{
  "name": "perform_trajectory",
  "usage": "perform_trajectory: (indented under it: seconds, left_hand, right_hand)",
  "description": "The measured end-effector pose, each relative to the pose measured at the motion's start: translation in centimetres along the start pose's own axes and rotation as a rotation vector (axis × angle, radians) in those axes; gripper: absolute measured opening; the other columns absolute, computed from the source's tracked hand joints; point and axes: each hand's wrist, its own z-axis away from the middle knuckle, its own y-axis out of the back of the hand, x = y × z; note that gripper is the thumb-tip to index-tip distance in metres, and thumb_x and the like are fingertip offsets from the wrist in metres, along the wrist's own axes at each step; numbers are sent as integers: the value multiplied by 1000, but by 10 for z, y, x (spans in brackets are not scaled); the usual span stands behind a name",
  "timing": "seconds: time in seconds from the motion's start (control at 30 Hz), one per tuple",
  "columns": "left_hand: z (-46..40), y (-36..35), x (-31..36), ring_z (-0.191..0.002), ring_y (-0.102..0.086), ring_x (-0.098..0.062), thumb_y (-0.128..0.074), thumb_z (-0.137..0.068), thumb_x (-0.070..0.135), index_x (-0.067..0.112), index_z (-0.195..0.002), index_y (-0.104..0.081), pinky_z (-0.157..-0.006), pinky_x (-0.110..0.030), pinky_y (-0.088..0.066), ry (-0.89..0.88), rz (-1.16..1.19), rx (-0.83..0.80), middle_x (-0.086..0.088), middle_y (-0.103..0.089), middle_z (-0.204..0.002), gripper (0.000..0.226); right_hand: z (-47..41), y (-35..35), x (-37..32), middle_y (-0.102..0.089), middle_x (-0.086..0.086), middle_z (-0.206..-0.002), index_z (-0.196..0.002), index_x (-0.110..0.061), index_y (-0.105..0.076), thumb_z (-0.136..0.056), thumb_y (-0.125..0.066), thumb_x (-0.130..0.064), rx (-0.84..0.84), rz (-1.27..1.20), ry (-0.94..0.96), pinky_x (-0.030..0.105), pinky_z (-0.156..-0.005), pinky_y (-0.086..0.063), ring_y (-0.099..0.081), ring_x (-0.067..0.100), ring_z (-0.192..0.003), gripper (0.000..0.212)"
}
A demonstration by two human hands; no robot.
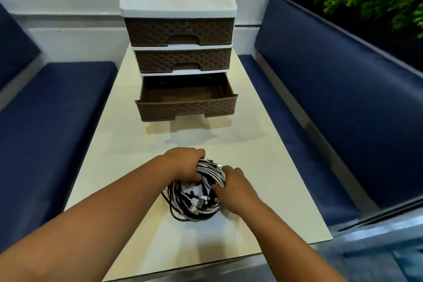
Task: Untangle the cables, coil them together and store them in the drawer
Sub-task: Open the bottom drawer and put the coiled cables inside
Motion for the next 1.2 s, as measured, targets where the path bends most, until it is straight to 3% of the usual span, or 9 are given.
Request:
perform_trajectory:
  seconds: [0.13, 0.2, 0.33, 0.43, 0.6, 0.73, 0.87, 1.03, 1.2]
  left_hand:
    - [2, -7, -8, -93, -53, -23, -67, -79, 50, 19, -114, -47, -74, -34, -45, 227, 151, -58, -4, -58, -113, 51]
    - [5, -10, -9, -95, -52, -22, -67, -79, 50, 14, -123, -46, -75, -32, -44, 321, 245, -89, -5, -56, -116, 60]
    - [11, -13, -6, -92, -53, -21, -65, -84, 47, 8, -126, -45, -72, -29, -42, 470, 412, -86, -4, -50, -104, 60]
    - [14, -19, -2, -82, -55, -18, -66, -83, 45, 9, -113, -51, -66, -28, -42, 562, 528, -24, -1, -53, -89, 49]
    - [24, -30, 2, -80, -57, -17, -62, -80, 45, 14, -108, -48, -63, -28, -42, 633, 640, 81, 0, -56, -91, 44]
    - [32, -36, 3, -88, -58, -22, -61, -80, 48, 16, -107, -49, -69, -31, -45, 638, 718, 134, -1, -58, -96, 43]
    - [42, -42, 3, -82, -59, -20, -61, -81, 44, 15, -100, -48, -71, -33, -46, 631, 816, 210, -2, -59, -92, 36]
    - [53, -39, -1, -81, -60, -21, -61, -82, 41, 14, -99, -48, -65, -32, -43, 610, 917, 222, -5, -61, -92, 34]
    - [64, -8, -10, -83, -60, -21, -61, -81, 43, 15, -97, -48, -69, -32, -46, 572, 902, 251, -4, -60, -93, 35]
  right_hand:
    - [-10, 22, 9, -43, 9, -141, -146, -16, -35, -88, -59, -56, 62, -66, 36, 33, -99, -42, -49, 26, -127, 74]
    - [-8, 27, 18, -49, 10, -139, -141, -14, -42, -86, -52, -67, 77, -124, -35, 32, -95, -43, -52, 26, -125, 78]
    - [5, 24, 30, -73, 12, -90, -96, -9, -60, -75, -35, -86, -44, -310, -178, 38, -75, -57, -71, 30, -81, 84]
    - [10, 14, 22, -69, 12, -76, -85, -9, -58, -79, -51, -76, -137, -573, -241, 38, -67, -59, -69, 26, -62, 68]
    - [7, -2, 13, -69, 15, -86, -92, -11, -55, -80, -63, -62, -16, -595, -214, 46, -68, -61, -71, 28, -69, 53]
    - [8, -3, 9, -64, 11, -91, -90, -14, -51, -85, -65, -42, 2, -682, -215, 27, -48, -52, -69, 29, -72, 32]
    - [11, -11, 8, -60, 3, -78, -88, -16, -49, -82, -65, -45, 86, -617, -140, 35, -57, -49, -64, 22, -63, 33]
    - [17, -11, 0, -56, 0, -77, -90, -15, -50, -84, -67, -39, 149, -618, -98, 30, -59, -40, -53, 14, -66, 30]
    - [20, -1, -20, -62, 9, -83, -85, -18, -49, -73, -65, -50, 244, -660, -66, 47, -67, -52, -61, 28, -72, 38]
